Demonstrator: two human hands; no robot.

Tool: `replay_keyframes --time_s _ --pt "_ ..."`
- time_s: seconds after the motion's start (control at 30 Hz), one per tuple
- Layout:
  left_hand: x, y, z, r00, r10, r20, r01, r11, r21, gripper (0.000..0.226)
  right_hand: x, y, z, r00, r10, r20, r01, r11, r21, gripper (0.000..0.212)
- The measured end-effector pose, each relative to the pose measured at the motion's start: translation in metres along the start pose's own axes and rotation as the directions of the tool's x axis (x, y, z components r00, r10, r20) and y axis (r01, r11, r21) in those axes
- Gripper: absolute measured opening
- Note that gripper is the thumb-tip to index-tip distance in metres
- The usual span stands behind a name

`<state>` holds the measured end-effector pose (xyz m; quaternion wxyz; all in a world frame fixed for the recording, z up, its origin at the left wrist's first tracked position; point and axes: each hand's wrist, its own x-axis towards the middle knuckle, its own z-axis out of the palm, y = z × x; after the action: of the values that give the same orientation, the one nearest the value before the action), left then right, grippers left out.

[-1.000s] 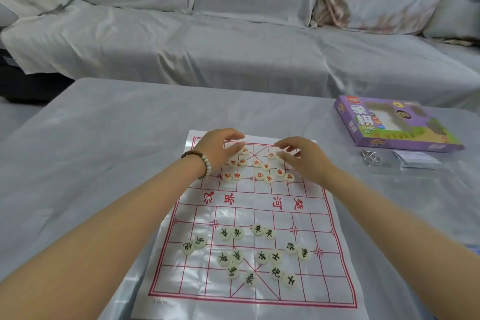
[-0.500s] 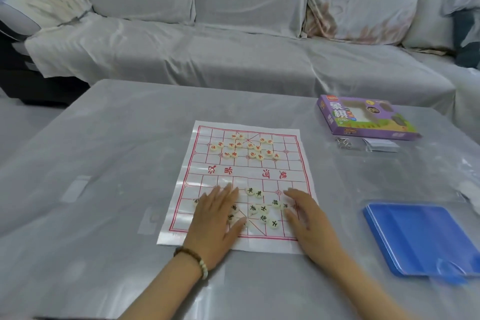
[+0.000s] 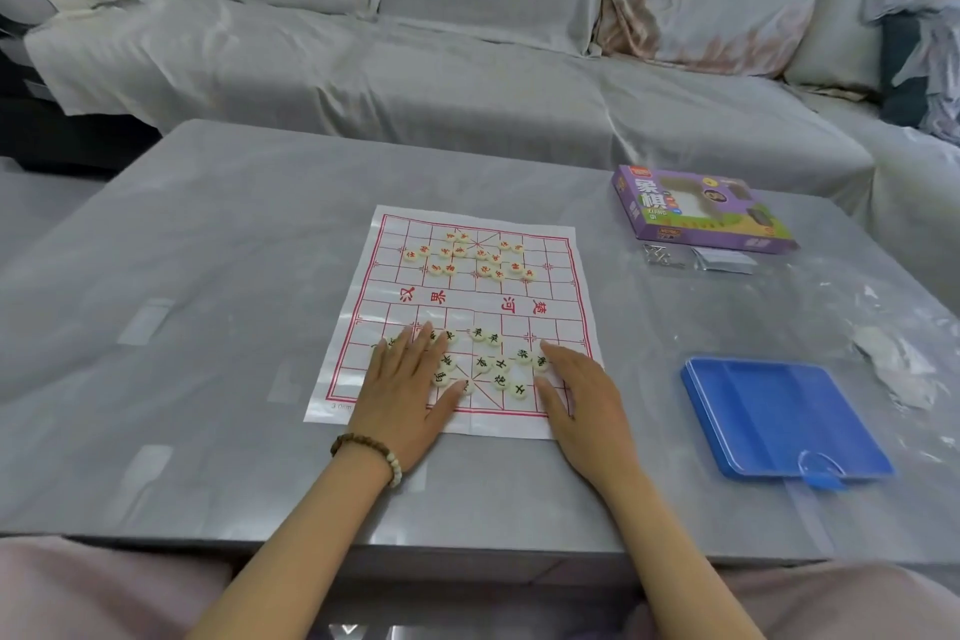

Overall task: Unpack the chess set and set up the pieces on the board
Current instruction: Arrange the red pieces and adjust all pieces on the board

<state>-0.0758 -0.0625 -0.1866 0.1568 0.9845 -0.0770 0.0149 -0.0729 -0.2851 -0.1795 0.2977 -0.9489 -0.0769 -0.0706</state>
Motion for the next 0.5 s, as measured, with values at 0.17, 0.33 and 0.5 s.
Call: replay_keyframes --time_s 0.17,0.33,0.5 --pt "0.000 0.000 0.000 1.000 0.021 -0.008 -0.021 1.000 0.014 0.081 -0.001 -0.001 0.000 1.000 -0.010 -0.027 0.010 1.000 0.001 0.039" --pt "0.000 0.002 -0.001 1.000 0.015 -0.006 -0.015 1.000 0.003 0.090 0.004 -0.019 0.003 0.995 -0.069 -0.075 0.076 0.992 0.097 0.038" --pt "0.000 0.003 0.000 1.000 -0.008 0.012 0.008 1.000 -0.006 0.098 0.026 -0.039 0.022 0.997 -0.058 -0.044 0.061 0.997 0.052 0.030"
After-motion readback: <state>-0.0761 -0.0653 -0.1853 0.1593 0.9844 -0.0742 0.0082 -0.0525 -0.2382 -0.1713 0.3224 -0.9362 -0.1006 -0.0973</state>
